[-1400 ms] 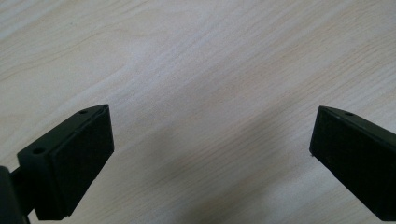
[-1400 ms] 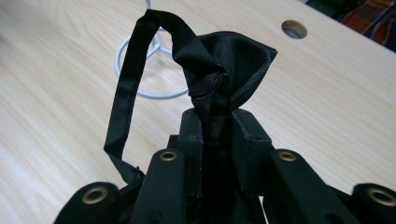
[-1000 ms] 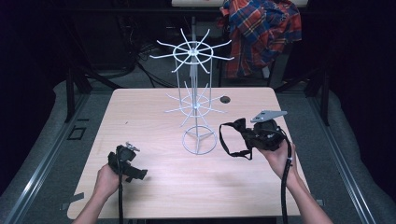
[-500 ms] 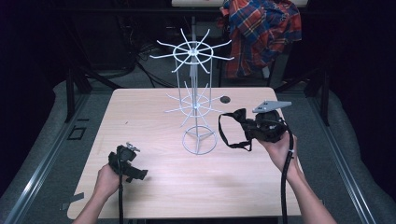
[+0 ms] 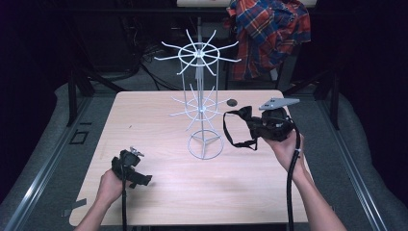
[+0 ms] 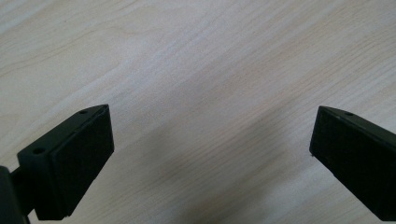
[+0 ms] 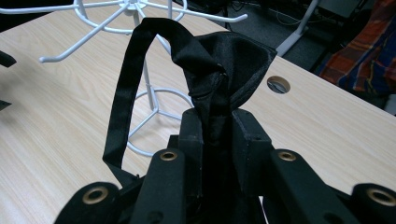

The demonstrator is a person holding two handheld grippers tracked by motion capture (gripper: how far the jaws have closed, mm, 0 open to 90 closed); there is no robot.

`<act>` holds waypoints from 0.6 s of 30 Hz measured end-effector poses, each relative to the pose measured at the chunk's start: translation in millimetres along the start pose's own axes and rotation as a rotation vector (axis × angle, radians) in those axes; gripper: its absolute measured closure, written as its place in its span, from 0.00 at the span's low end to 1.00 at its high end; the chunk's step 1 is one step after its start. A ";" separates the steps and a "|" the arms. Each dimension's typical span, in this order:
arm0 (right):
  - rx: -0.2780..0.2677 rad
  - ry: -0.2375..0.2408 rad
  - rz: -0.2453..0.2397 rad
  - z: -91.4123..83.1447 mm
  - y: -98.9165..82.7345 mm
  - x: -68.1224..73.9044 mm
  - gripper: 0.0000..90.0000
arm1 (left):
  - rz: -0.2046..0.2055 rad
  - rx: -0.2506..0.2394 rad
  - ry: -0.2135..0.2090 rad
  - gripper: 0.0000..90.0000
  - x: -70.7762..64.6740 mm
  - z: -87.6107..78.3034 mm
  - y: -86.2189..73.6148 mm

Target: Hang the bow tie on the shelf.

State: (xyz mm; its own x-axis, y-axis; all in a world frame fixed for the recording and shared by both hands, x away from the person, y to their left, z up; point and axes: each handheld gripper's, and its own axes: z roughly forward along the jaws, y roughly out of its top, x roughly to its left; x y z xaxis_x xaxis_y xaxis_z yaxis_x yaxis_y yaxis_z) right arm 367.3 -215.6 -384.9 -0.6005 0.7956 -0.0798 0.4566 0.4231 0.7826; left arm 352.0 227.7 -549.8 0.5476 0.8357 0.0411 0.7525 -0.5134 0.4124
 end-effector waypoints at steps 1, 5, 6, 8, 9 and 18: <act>-0.004 -0.004 0.004 0.8 0.3 -0.2 0.84 | 0.000 -0.001 0.000 0.00 -0.1 0.1 0.1; 0.001 -0.004 0.015 4.8 1.2 -2.1 0.84 | 0.003 -0.002 0.002 0.00 -0.4 0.9 0.6; -0.009 -0.002 0.025 8.2 0.4 -2.9 0.84 | 0.004 0.000 0.002 0.00 -0.5 0.7 0.7; -0.004 0.001 0.030 11.3 -0.2 -4.1 0.84 | 0.004 -0.002 0.004 0.00 -0.8 0.7 0.6; -0.001 0.002 0.033 13.6 -0.6 -4.6 0.84 | 0.004 -0.003 0.004 0.00 -0.8 0.7 0.5; 0.012 0.012 0.073 31.2 -4.4 -6.2 0.84 | 0.006 -0.004 0.002 0.00 -0.3 0.0 -0.3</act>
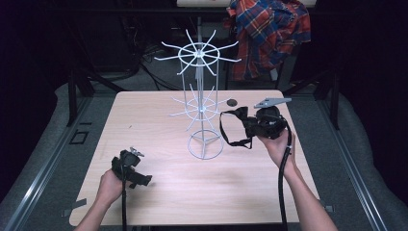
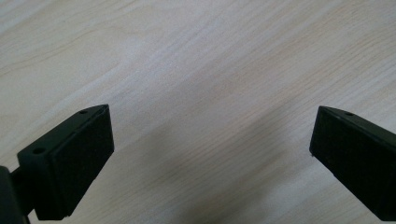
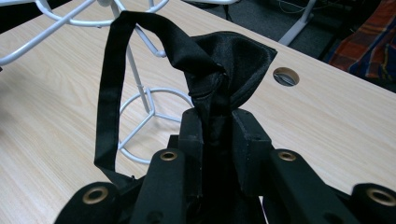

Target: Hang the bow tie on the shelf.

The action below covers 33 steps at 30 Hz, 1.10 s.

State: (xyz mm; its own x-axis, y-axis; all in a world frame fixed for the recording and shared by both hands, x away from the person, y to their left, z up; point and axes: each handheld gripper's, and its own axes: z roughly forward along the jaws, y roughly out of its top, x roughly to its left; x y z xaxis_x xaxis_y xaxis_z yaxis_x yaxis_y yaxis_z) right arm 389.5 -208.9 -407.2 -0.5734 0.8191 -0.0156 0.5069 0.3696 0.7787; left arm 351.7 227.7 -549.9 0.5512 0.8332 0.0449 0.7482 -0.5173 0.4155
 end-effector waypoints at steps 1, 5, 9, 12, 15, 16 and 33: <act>0.006 -0.001 0.002 1.2 -0.1 0.2 0.84 | 0.002 0.000 -0.001 0.00 -0.1 0.0 0.2; 0.019 0.005 0.007 10.1 -0.4 2.0 0.84 | 0.007 -0.001 -0.002 0.00 -1.2 0.2 0.9; 0.028 0.007 0.006 14.4 -0.4 3.4 0.84 | 0.007 -0.001 -0.001 0.00 -1.1 0.2 0.8; 0.031 0.011 0.011 19.5 -0.8 4.8 0.84 | 0.005 0.002 -0.002 0.00 -0.8 0.2 0.7; 0.036 0.003 0.019 23.1 -1.6 5.6 0.83 | 0.006 0.001 -0.003 0.00 -1.4 0.7 0.8; 0.036 0.003 0.019 23.1 -1.6 5.6 0.83 | 0.006 0.001 -0.003 0.00 -1.4 0.7 0.8; 0.063 0.001 0.041 49.7 -4.5 8.1 0.83 | 0.008 0.006 0.000 0.00 -1.7 1.6 1.1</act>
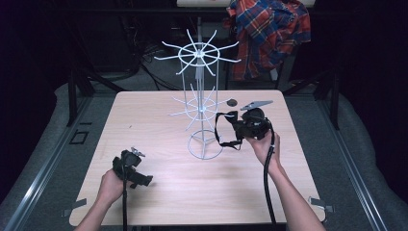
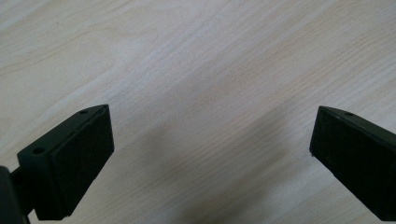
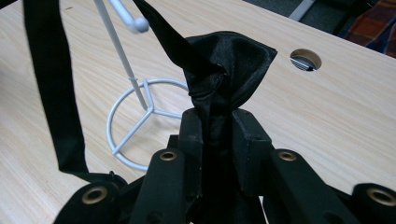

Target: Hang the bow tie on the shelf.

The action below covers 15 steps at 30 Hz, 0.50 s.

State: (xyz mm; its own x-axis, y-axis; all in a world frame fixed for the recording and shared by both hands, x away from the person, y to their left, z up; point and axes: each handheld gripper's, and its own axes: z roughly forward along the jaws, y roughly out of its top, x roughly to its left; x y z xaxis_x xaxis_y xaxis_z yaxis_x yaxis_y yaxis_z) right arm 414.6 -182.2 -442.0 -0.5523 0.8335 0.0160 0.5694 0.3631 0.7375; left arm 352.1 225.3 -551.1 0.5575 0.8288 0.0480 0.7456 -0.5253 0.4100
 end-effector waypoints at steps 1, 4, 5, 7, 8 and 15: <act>0.000 0.000 0.000 0.0 0.0 0.0 0.83 | 0.000 0.000 0.000 0.00 0.0 0.0 -0.1; -0.008 0.007 0.008 4.2 -0.4 0.0 0.83 | 0.003 0.004 -0.005 0.00 0.3 -0.4 -0.1; -0.007 0.010 0.012 5.8 -0.4 0.2 0.83 | 0.003 0.004 -0.005 0.00 0.3 -0.3 -0.1; -0.007 0.014 0.018 8.2 -0.4 0.1 0.83 | 0.002 0.001 -0.003 0.00 0.1 0.2 -0.1; -0.007 0.017 0.021 11.2 -0.5 0.0 0.83 | 0.002 0.000 -0.004 0.00 0.0 0.4 0.0; -0.004 0.032 0.048 20.8 -2.9 1.9 0.83 | 0.004 -0.001 -0.005 0.00 -0.6 0.5 0.1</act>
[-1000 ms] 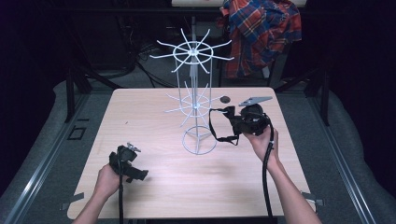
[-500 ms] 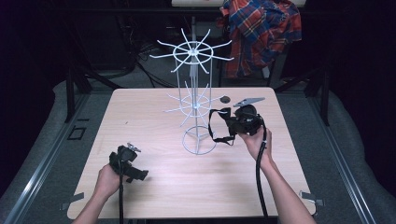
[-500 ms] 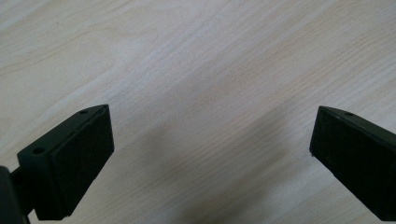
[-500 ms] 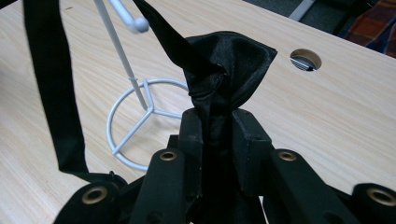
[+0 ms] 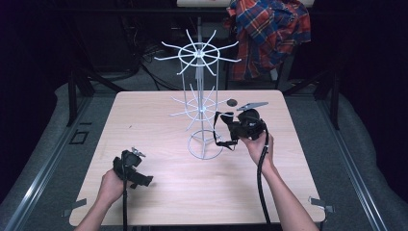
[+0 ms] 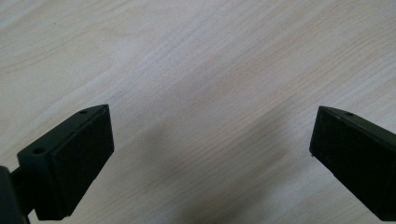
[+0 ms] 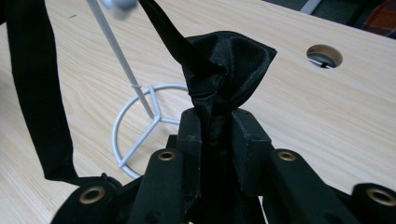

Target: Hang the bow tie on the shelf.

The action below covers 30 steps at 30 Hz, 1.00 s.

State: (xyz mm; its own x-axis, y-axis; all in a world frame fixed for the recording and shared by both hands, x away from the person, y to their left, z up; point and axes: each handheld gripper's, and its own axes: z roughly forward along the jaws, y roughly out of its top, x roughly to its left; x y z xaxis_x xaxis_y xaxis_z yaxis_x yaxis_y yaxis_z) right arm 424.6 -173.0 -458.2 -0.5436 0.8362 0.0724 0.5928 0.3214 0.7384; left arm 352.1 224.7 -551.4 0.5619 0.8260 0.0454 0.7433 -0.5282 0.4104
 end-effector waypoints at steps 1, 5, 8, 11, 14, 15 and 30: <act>0.000 0.003 0.003 1.1 -0.5 0.1 0.83 | 0.001 0.000 0.000 0.00 0.1 -0.1 -0.1; 0.002 0.009 0.011 5.3 -2.5 0.7 0.83 | 0.000 0.002 -0.002 0.00 0.6 -0.1 -0.3; 0.004 0.009 0.011 7.5 -3.4 1.2 0.83 | 0.000 0.001 -0.004 0.00 0.1 0.6 0.0; -0.002 0.012 0.013 9.1 -3.6 1.6 0.83 | 0.003 0.007 -0.004 0.00 -0.1 0.3 0.7; -0.006 0.016 0.017 10.9 -4.4 1.3 0.83 | 0.003 0.004 -0.002 0.00 -1.0 -0.9 0.6; -0.008 0.021 0.025 11.4 -4.8 1.1 0.83 | 0.003 0.001 0.000 0.00 -1.2 -1.4 0.3; -0.031 0.068 0.080 20.5 -9.9 -5.1 0.82 | 0.002 0.004 -0.003 0.00 -0.2 -0.2 0.2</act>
State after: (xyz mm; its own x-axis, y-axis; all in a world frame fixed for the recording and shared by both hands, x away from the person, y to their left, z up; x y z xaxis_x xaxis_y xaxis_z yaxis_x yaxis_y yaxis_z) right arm 433.7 -171.4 -479.6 -0.5347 0.8264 0.1767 0.6181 0.2398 0.7487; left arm 352.0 224.4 -551.2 0.5648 0.8241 0.0432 0.7433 -0.5308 0.4071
